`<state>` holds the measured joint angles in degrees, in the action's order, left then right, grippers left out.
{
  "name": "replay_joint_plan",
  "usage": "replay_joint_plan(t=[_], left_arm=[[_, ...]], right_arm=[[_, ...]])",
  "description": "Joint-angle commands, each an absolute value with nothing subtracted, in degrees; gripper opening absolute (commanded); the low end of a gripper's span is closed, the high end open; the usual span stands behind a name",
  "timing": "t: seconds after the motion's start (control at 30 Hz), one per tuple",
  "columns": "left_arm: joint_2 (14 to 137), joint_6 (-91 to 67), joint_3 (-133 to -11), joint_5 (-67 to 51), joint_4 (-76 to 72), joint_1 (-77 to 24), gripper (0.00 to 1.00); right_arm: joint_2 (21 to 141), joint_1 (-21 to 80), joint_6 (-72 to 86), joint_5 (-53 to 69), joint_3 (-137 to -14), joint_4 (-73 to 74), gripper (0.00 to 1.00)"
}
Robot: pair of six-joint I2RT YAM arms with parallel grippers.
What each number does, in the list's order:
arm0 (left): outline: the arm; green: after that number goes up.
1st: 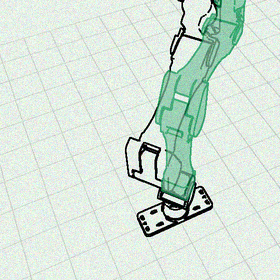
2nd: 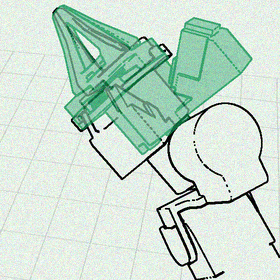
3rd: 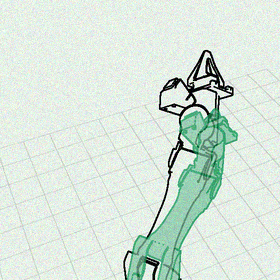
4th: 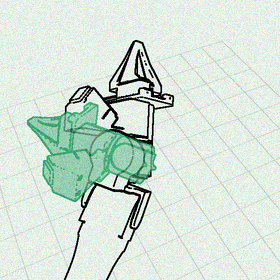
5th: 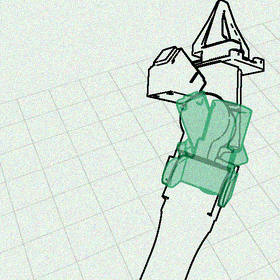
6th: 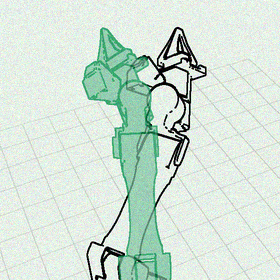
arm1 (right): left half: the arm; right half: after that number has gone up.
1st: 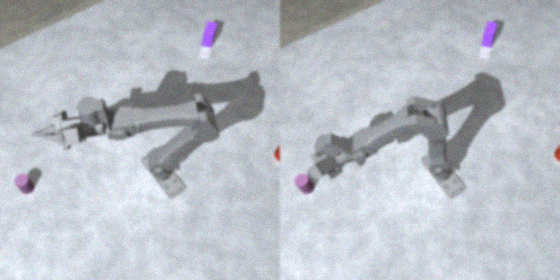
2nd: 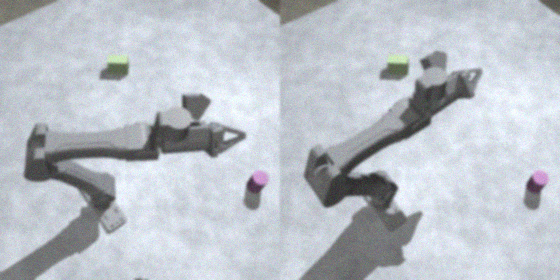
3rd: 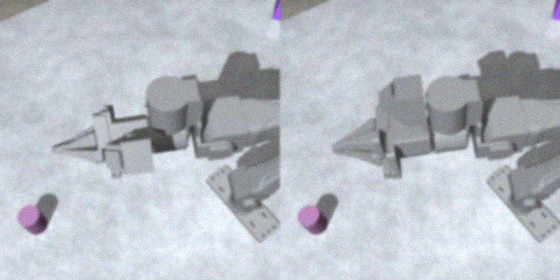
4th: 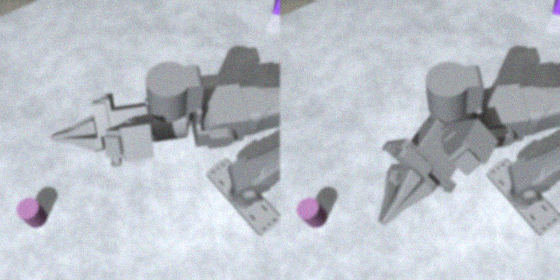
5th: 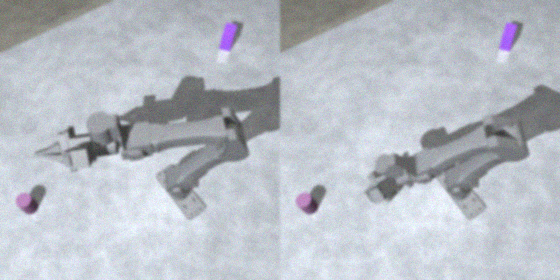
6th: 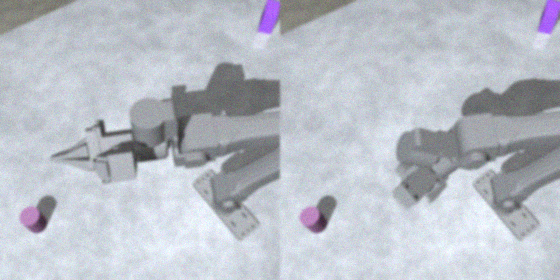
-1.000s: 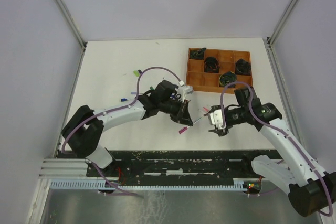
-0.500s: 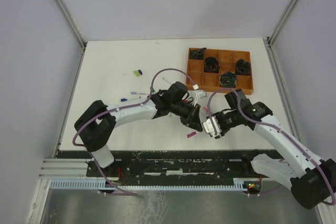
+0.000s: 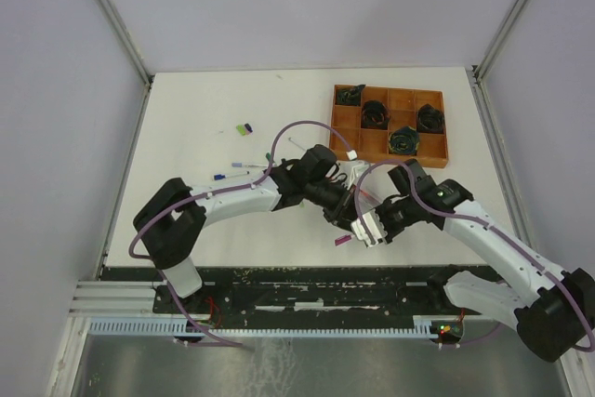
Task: Open the pen caps
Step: Pick up the pen from the center of the board.
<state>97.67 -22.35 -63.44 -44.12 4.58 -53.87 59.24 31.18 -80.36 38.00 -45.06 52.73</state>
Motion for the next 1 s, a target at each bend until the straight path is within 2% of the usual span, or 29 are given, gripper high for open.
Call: replay_joint_plan(t=[0.0, 0.23, 0.33, 0.47, 0.5, 0.67, 0.83, 0.97], left_arm=[[97.73, -19.98, -65.67, -46.05, 2.9, -54.11, 0.03], [96.74, -21.26, -64.46, -45.29, 0.84, -53.98, 0.03], [96.35, -21.34, -63.93, -44.75, 0.64, -54.07, 0.1], [94.58, -21.66, -62.09, -43.06, -0.66, -54.03, 0.37], [93.93, -21.77, -61.39, -42.58, -1.13, -53.97, 0.41], [89.13, -23.42, -56.5, -39.87, -4.93, -53.76, 0.55], [81.31, -27.32, -47.81, -34.77, -14.52, -52.97, 0.57], [72.4, -33.14, -38.66, -25.84, -27.96, -50.97, 0.62]], right_arm=[[59.83, 31.97, -81.19, 37.18, -45.52, 52.31, 0.3], [59.35, 32.1, -81.8, 38.32, -46.22, 53.68, 0.11], [59.32, 32.03, -81.73, 38.87, -46.67, 54.32, 0.03], [59.61, 32.07, -80.82, 39.2, -47.49, 54.96, 0.02], [59.62, 32.01, -80.4, 39.2, -47.63, 54.94, 0.02], [59.8, 31.98, -77.92, 39.24, -48.52, 54.98, 0.02], [60.05, 31.35, -75.19, 40.37, -49.68, 55.39, 0.02], [60.54, 30.88, -73.35, 42.05, -50.67, 56.16, 0.02]])
